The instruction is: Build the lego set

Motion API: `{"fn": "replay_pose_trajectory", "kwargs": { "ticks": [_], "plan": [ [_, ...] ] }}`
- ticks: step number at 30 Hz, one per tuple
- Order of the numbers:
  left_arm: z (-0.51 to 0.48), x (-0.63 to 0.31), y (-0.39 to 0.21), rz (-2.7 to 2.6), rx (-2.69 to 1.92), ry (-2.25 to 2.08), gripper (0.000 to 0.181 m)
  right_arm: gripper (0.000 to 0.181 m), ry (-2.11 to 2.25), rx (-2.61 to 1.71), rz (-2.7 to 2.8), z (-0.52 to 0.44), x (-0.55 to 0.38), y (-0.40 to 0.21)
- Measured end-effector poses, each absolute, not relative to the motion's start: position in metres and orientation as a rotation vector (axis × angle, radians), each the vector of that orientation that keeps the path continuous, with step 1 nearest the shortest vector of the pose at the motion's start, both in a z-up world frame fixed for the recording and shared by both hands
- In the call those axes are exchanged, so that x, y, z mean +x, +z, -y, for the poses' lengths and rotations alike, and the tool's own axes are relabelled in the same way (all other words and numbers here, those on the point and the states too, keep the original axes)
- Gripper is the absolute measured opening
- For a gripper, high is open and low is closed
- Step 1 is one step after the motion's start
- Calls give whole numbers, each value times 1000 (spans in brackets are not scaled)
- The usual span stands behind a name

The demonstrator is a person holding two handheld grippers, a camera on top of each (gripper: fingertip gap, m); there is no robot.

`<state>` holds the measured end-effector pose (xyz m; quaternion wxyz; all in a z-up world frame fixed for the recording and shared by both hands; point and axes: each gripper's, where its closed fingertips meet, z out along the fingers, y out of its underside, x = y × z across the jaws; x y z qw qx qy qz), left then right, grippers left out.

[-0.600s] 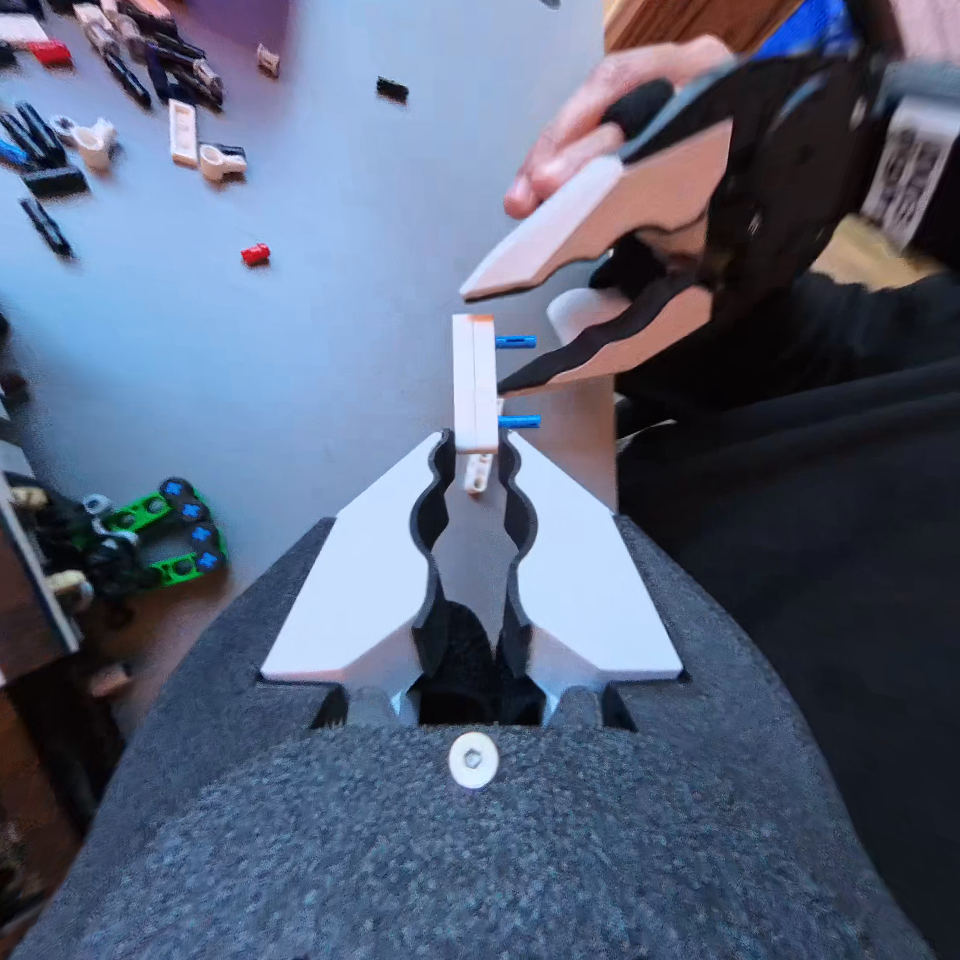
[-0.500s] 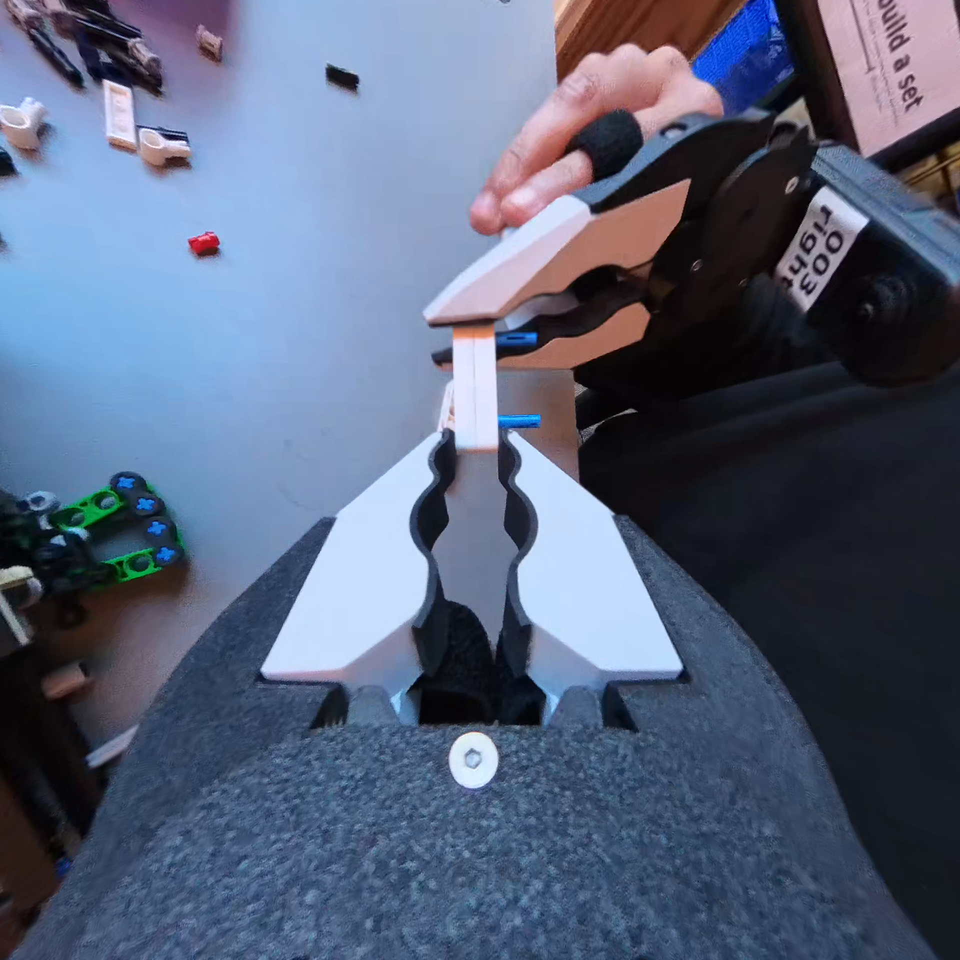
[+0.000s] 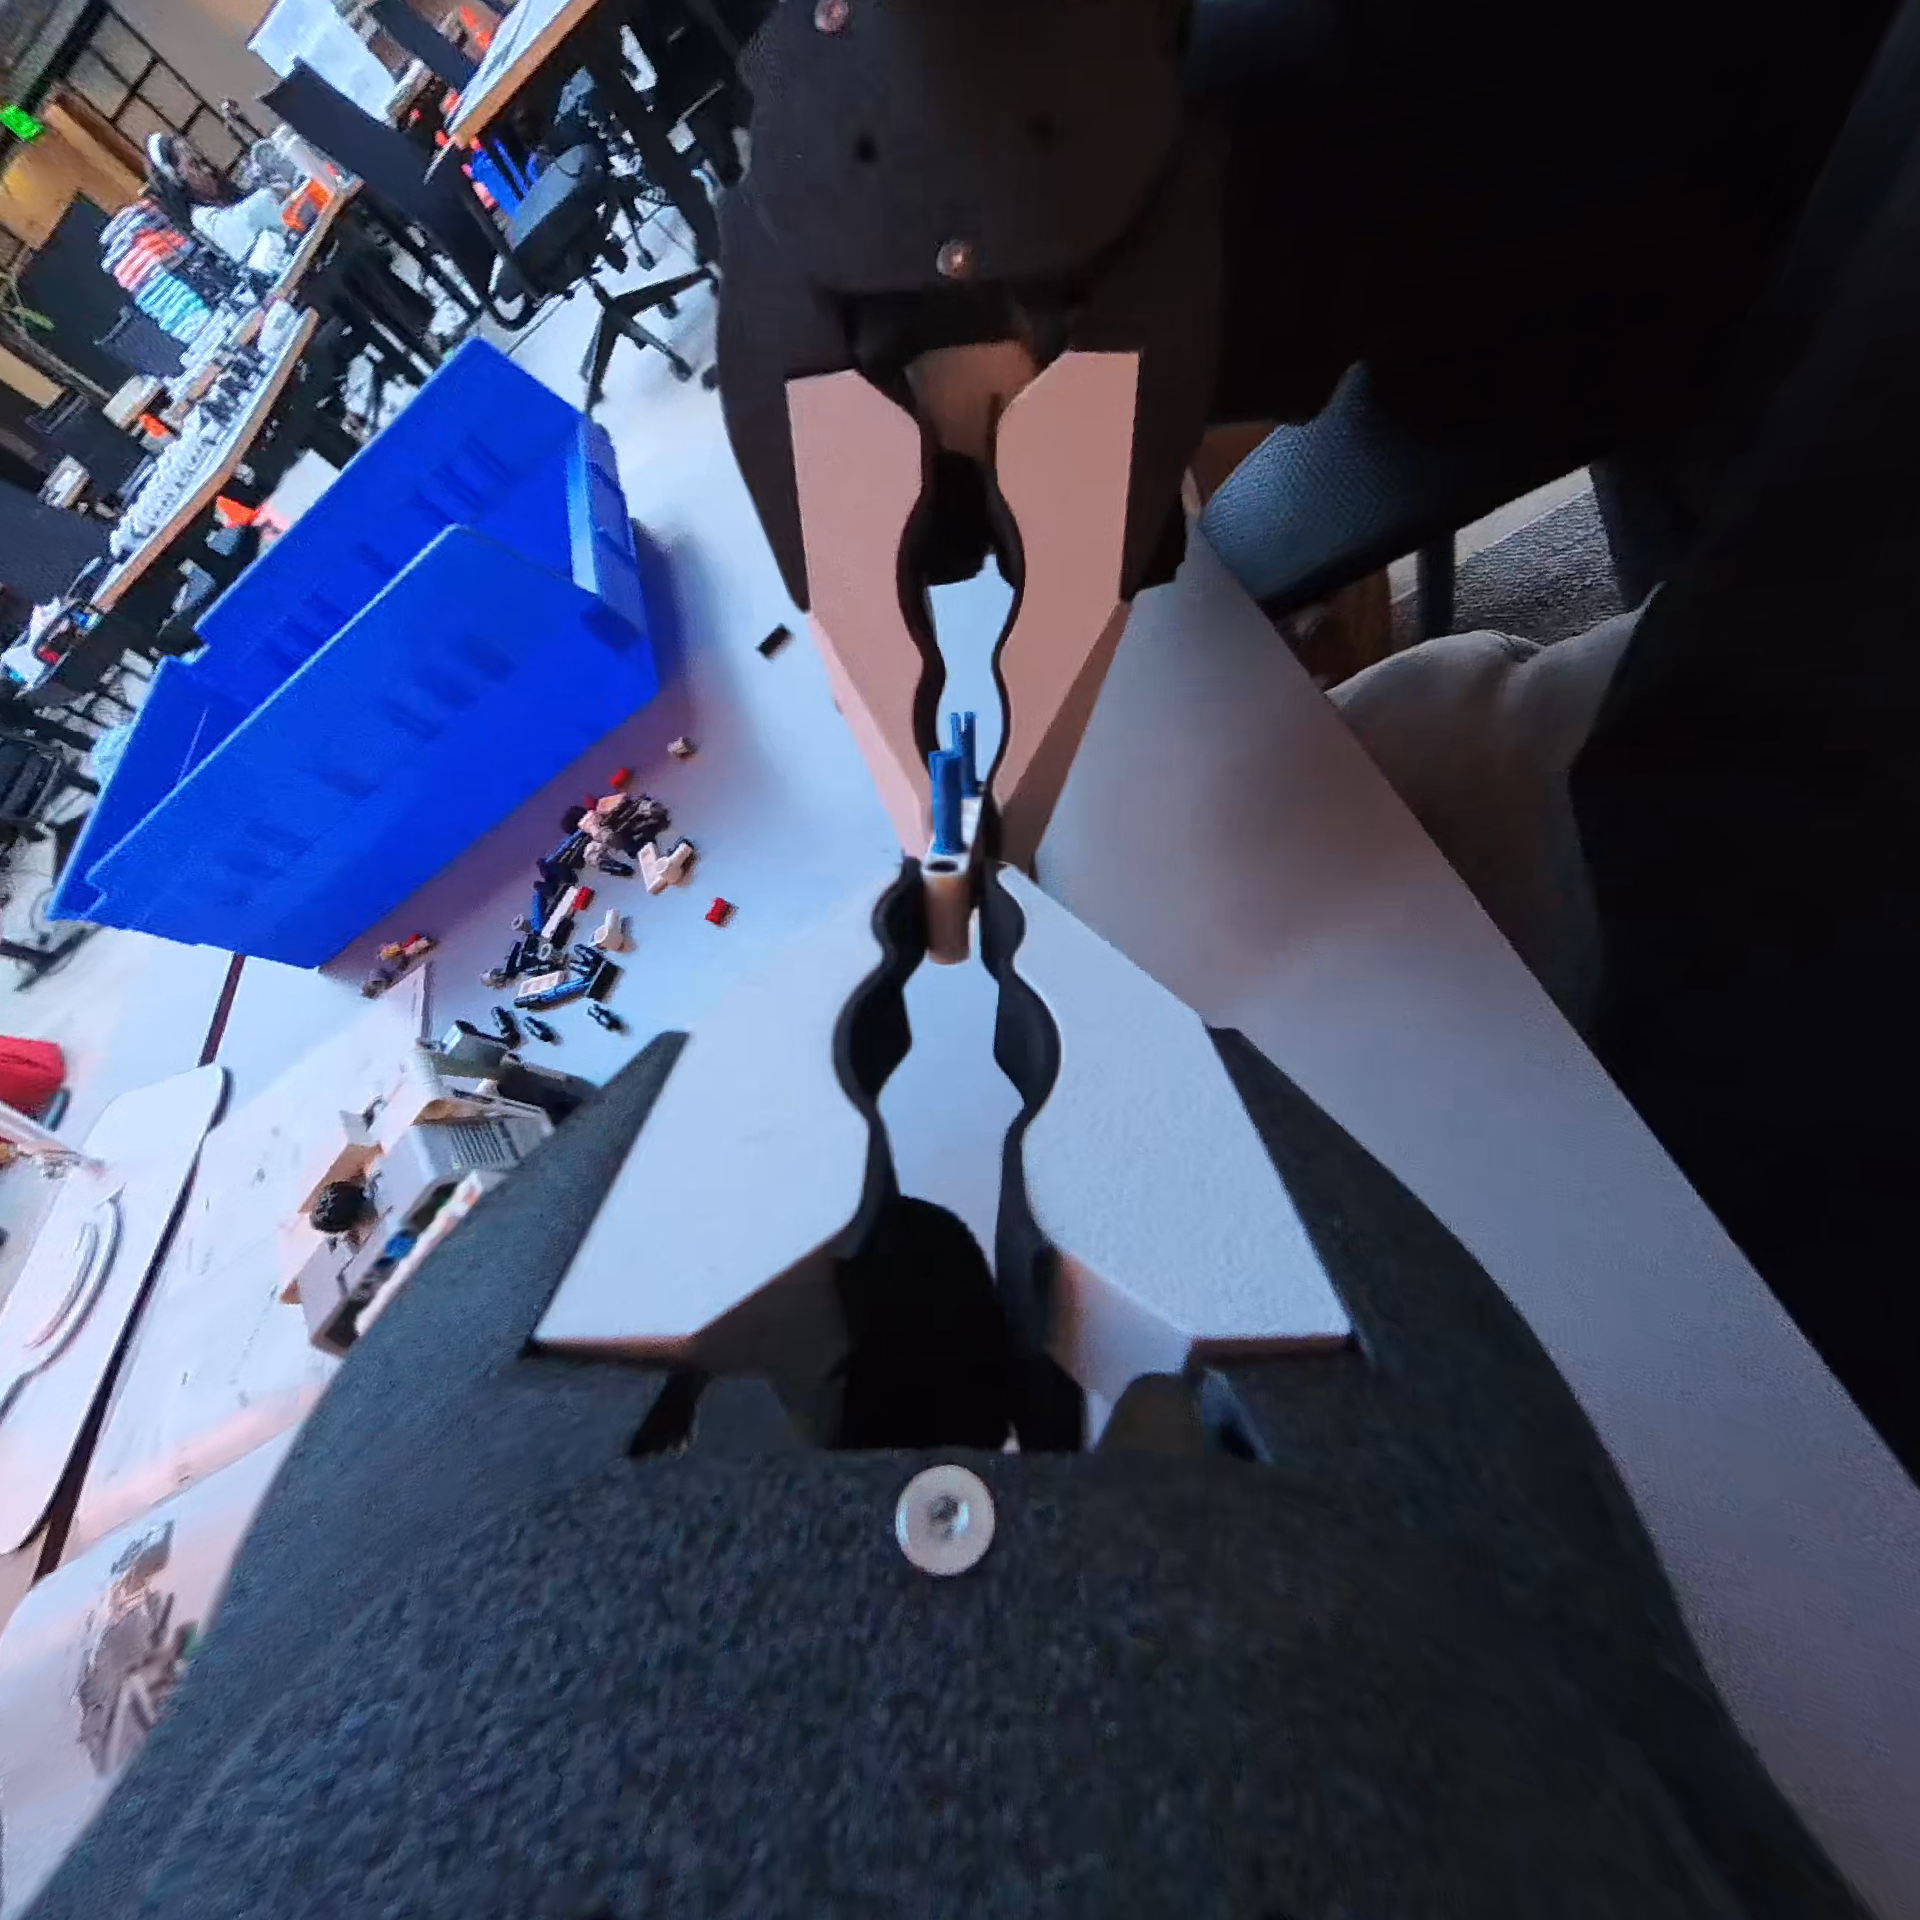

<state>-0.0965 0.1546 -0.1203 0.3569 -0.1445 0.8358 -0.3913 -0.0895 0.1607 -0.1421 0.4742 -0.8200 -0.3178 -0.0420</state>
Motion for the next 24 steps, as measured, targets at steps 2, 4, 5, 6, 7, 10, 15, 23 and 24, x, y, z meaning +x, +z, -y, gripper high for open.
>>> {"fn": "replay_pose_trajectory", "kwargs": {
  "ticks": [2, 4, 5, 6, 7, 10, 15, 23, 24],
  "plan": [
    [-156, -97, -121, -2149, -413, -1026, 6, 7, -140, -1975, 762, -164, -86, -139],
    [-158, -98, -118, -2129, -452, -1090, 6, 12, -141, -1924, 722, -164, -86, -133],
    [-159, -99, -115, -2111, -476, -1135, 6, 13, -144, -1898, 706, -163, -86, -129],
    [-159, -100, -113, -2097, -492, -1185, 6, 12, -154, -1881, 708, -161, -86, -128],
    [-158, -101, -113, -2096, -507, -1222, 6, 9, -174, -1870, 722, -161, -87, -128],
    [-159, -103, -117, -2094, -503, -1235, 7, 6, -183, -1910, 752, -162, -89, -133],
    [-154, -103, -126, -2129, -494, -1183, 6, 6, -135, -1910, 811, -165, -102, -132],
    [-163, -101, -110, -1946, -427, -1148, 6, 55, 490, -1878, 445, -156, -106, -119],
    [-162, -102, -107, -1913, -397, -1152, 6, 64, 680, -1821, 386, -155, -113, -110]
  ]
}}
